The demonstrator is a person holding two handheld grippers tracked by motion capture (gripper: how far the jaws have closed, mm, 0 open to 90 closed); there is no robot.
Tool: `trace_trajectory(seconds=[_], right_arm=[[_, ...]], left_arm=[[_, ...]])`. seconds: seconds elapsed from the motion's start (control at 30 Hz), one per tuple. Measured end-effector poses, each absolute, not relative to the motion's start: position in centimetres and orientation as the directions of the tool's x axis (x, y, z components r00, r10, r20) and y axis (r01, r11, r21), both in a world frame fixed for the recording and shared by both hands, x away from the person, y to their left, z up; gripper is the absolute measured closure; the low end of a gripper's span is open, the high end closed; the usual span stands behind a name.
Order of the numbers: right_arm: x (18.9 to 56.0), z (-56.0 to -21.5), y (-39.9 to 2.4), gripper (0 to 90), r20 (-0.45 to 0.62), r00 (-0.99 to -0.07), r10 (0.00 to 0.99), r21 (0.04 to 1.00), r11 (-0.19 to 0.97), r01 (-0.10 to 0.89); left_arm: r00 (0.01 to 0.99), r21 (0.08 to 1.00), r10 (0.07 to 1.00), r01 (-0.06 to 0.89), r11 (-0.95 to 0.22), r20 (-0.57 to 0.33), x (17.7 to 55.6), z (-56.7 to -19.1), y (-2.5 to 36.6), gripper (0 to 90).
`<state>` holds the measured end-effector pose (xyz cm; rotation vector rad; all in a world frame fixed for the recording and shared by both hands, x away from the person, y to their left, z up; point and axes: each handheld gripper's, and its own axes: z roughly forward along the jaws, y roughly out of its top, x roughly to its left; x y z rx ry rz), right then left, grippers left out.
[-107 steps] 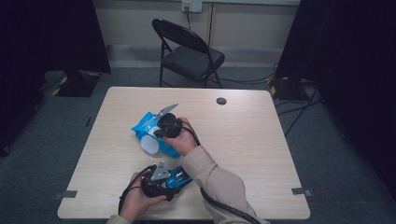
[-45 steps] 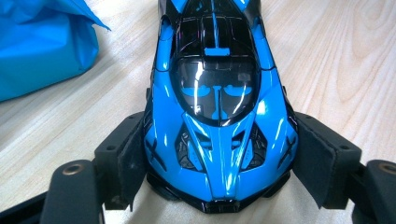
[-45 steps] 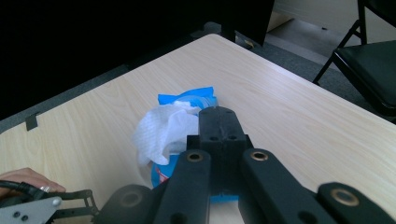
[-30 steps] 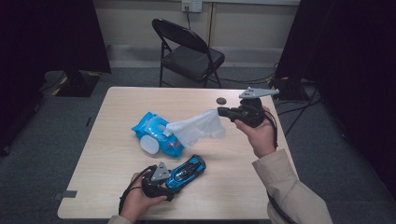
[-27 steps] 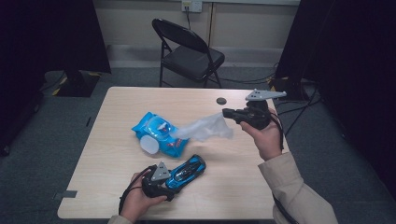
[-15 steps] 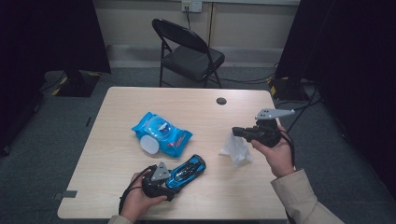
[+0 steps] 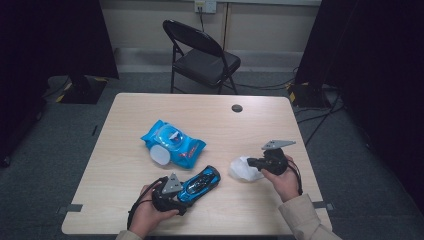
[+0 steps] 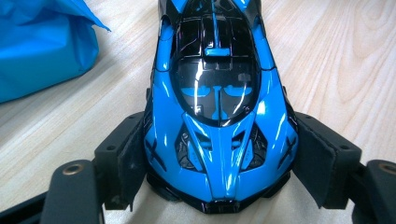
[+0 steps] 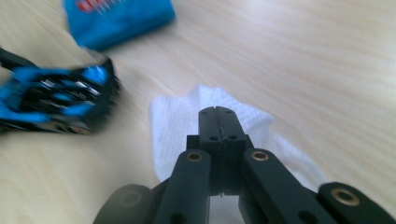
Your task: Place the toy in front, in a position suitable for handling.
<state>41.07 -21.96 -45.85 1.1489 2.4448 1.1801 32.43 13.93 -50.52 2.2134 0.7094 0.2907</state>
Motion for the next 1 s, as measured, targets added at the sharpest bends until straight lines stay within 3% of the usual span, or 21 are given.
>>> trace_trajectory(seconds=[0.2, 0.33, 0.5, 0.67, 0.87, 1.0], right_arm=[[41.0, -48.6, -22.2, 89.9, 0.158, -0.655, 0.739, 0.711, 0.375, 0.594], [40.6, -49.4, -22.4, 82.8, 0.171, -0.645, 0.745, 0.714, 0.358, 0.602], [39.9, -49.7, -22.3, 62.7, 0.111, -0.629, 0.77, 0.716, 0.377, 0.588], [39.2, -50.1, -22.1, 53.1, 0.083, -0.605, 0.792, 0.722, 0.37, 0.584], [38.7, -50.3, -21.4, 55.5, 0.016, -0.585, 0.811, 0.731, 0.39, 0.56], [38.6, -50.5, -21.8, 68.5, 0.019, -0.554, 0.833, 0.75, 0.354, 0.558]], left_arm=[[0.818, 0.741, 0.575, 0.397, -0.542, -0.017, 32.4, -50.5, 13.9, 25.2], [0.818, 0.74, 0.575, 0.397, -0.542, -0.017, 32.4, -50.5, 13.9, 25.2], [0.818, 0.741, 0.575, 0.397, -0.542, -0.017, 32.4, -50.5, 13.9, 25.2], [0.818, 0.741, 0.575, 0.397, -0.542, -0.017, 32.4, -50.5, 13.9, 25.2], [0.818, 0.741, 0.575, 0.396, -0.542, -0.017, 32.4, -50.5, 13.9, 25.2], [0.818, 0.741, 0.575, 0.396, -0.542, -0.017, 32.4, -50.5, 13.9, 25.2]])
